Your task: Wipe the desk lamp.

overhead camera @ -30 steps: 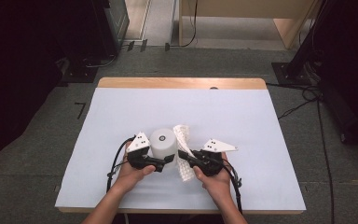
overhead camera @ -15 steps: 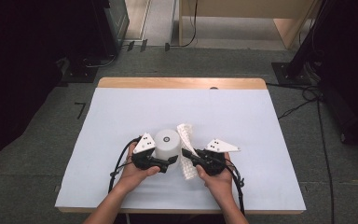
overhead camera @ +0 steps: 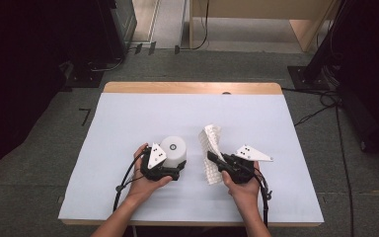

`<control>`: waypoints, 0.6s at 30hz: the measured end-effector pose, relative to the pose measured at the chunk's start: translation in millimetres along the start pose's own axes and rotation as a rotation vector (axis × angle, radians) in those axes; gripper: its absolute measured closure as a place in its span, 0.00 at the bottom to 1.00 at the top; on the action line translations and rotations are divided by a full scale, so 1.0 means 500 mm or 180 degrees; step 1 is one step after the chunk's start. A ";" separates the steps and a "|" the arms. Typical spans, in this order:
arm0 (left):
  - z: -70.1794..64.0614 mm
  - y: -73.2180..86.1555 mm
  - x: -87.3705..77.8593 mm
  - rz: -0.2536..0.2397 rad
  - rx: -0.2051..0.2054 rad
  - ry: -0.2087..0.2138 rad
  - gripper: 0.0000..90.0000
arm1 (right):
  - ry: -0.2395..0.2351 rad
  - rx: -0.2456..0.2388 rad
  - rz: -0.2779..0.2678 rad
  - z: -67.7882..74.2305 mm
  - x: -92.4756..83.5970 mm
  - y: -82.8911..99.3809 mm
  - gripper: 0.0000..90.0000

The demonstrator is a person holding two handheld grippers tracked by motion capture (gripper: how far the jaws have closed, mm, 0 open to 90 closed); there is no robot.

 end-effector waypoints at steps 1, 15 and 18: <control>0.001 0.001 -0.002 0.0034 -0.0063 0.0012 0.00 | 0.0018 -0.0022 0.0014 -0.002 0.000 0.001 0.89; 0.001 -0.002 0.015 0.0171 -0.0481 -0.0676 0.00 | 0.0086 0.0014 0.0073 -0.027 0.004 0.013 0.88; 0.008 -0.006 0.013 0.0096 -0.0525 -0.0566 0.06 | 0.0067 0.0005 0.0108 -0.024 0.006 0.016 0.88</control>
Point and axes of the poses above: each handheld gripper's, and its own axes: x roughly forward along the jaws, y roughly out of its underside, z roughly to its left, the point moved 8 cm from there along x, roughly forward along the jaws, and after that the axes turned 7 degrees about -y, right-handed, at the moved point
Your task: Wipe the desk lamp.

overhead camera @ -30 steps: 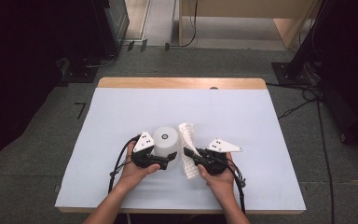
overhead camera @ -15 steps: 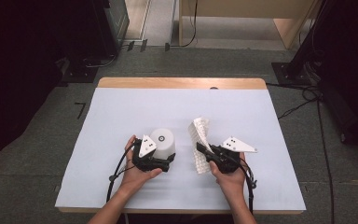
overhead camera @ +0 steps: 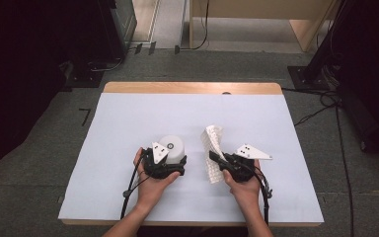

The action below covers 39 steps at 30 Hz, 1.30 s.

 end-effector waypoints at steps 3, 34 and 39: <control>0.005 0.000 0.002 0.0016 0.0115 0.0094 0.09 | -0.0027 0.0013 0.0044 0.002 0.008 0.007 0.88; -0.032 -0.033 -0.067 -0.0109 0.0317 0.1633 0.09 | -0.0727 -0.0159 0.0019 0.105 0.028 -0.045 0.89; -0.010 -0.035 -0.064 -0.0149 0.0309 0.1497 0.09 | -0.0766 -0.0010 0.0445 0.084 0.066 0.014 0.89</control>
Point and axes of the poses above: each handheld gripper's, and its own axes: x roughly forward along the jaws, y roughly out of its underside, z roughly to its left, the point moved 8 cm from there along x, roughly forward along the jaws, and after that the axes turned 7 degrees about -y, right-handed, at the moved point
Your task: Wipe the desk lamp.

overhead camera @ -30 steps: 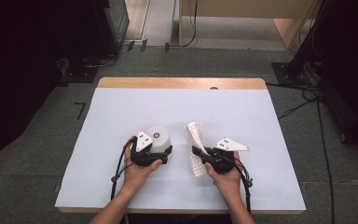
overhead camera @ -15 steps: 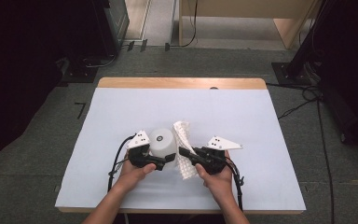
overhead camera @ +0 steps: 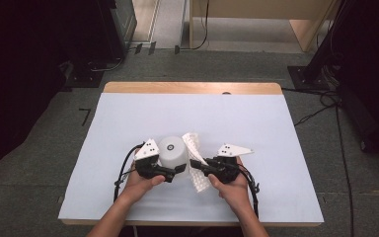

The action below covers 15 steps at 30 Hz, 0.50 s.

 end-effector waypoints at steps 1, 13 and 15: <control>0.004 0.003 0.003 0.0005 0.0014 -0.0065 0.09 | 0.0012 -0.0013 0.0049 -0.002 0.004 0.004 0.89; 0.014 0.046 0.037 0.0329 0.0368 -0.0569 0.09 | 0.0550 0.0112 0.0158 -0.065 -0.017 0.034 0.88; 0.016 0.045 0.033 0.0259 0.0264 -0.0608 0.06 | 0.0533 0.0131 0.0179 -0.068 -0.014 0.039 0.88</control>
Point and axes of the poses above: each handheld gripper's, and its own axes: x roughly forward along the jaws, y roughly out of its underside, z roughly to its left, the point moved 8 cm from there along x, roughly forward along the jaws, and after that the axes turned 7 degrees about -y, right-handed, at the moved point
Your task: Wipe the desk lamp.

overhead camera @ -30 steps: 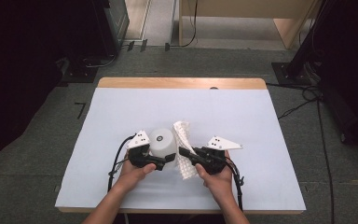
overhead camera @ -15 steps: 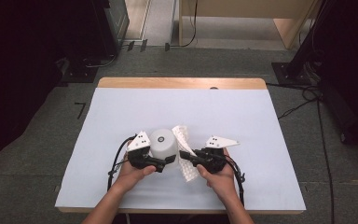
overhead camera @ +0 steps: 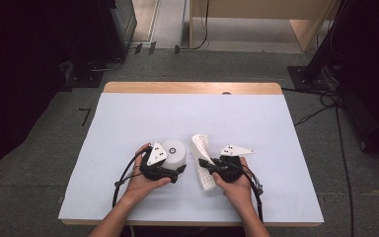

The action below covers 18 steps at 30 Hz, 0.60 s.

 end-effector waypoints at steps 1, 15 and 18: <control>0.002 -0.001 -0.002 -0.0031 -0.0056 -0.0013 0.04 | 0.0002 0.0005 0.0009 -0.001 0.002 0.001 0.88; -0.008 -0.029 -0.023 -0.0286 -0.0347 -0.0587 0.09 | -0.0108 -0.0026 0.0107 0.013 0.021 0.011 0.85; 0.001 -0.028 -0.027 -0.0333 -0.0386 -0.0440 0.10 | -0.0148 -0.0110 0.0206 0.025 0.036 0.019 0.87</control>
Point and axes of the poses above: each handheld gripper's, and its own axes: x roughly forward along the jaws, y roughly out of its underside, z roughly to its left, the point moved 8 cm from there along x, roughly forward along the jaws, and after that the axes turned 7 degrees about -y, right-handed, at the moved point
